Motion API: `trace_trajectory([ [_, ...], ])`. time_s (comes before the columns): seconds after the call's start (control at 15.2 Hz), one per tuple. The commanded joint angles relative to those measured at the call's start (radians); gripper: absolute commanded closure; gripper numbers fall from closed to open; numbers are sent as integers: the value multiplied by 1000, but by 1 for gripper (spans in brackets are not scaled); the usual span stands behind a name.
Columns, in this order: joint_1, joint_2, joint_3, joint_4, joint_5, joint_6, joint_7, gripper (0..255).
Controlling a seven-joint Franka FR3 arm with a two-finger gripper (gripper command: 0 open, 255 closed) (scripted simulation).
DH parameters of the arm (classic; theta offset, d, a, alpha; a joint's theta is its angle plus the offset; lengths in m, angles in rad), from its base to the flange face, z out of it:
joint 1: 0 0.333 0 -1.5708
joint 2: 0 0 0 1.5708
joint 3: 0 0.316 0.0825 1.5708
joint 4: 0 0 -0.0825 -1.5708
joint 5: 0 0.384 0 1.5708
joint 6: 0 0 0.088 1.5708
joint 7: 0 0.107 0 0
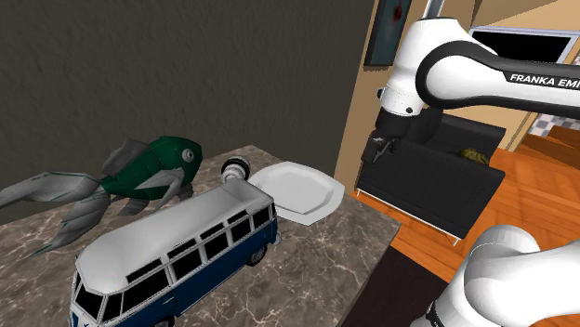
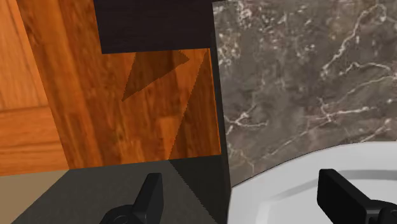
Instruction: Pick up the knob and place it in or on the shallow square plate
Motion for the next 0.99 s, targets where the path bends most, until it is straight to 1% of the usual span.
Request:
trace_trajectory([
  [0.0, 0, 0, 0, 0, 0, 0, 0, 0],
  [0.46, 4, 198, 149, 117, 88, 66, 239, 0],
  [0.73, -3, 332, 225, 216, 110, 96, 374, 0],
  [0.92, -10, 441, 277, 304, 110, 113, 476, 0],
])
